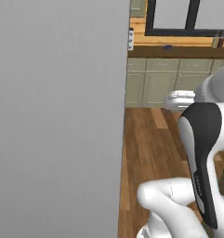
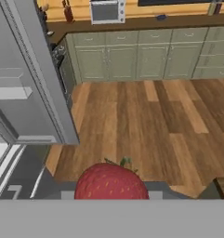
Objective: Take the strawberry from the fridge and place it on top of the pancake, located on the dining counter.
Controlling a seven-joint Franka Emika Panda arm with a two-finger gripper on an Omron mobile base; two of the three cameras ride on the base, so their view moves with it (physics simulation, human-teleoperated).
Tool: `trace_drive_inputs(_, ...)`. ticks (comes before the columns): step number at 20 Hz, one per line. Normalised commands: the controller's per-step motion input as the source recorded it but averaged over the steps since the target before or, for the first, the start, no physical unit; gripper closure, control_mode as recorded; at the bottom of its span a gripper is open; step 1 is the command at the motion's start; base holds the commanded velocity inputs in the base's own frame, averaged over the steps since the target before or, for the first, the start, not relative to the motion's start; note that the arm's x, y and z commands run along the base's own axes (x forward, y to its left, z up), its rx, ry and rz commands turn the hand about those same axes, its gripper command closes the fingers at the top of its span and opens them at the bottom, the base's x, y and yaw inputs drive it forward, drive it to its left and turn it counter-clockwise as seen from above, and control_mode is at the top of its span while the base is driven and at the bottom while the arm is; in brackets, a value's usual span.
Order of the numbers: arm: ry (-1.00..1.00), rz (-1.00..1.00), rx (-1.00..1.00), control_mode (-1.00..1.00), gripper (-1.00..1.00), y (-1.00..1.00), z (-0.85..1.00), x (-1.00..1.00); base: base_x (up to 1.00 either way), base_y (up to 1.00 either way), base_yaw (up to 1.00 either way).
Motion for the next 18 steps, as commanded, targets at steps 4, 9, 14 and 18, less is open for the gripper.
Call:
trace_drive_inputs(4,0.0,0.0,0.0,1.0,1.0,0.0,0.0,0.0,-0.46,-0.42,-0.57)
trace_drive_inputs(9,0.0,0.0,0.0,1.0,1.0,0.0,0.0,0.0,-0.47,-0.55,-0.51)
trace_drive_inputs(14,0.0,0.0,0.0,1.0,1.0,0.0,0.0,0.0,-0.91,-0.56,-0.37)
trace_drive_inputs(18,0.0,0.0,0.0,1.0,1.0,0.0,0.0,0.0,-1.0,-0.54,-0.33)
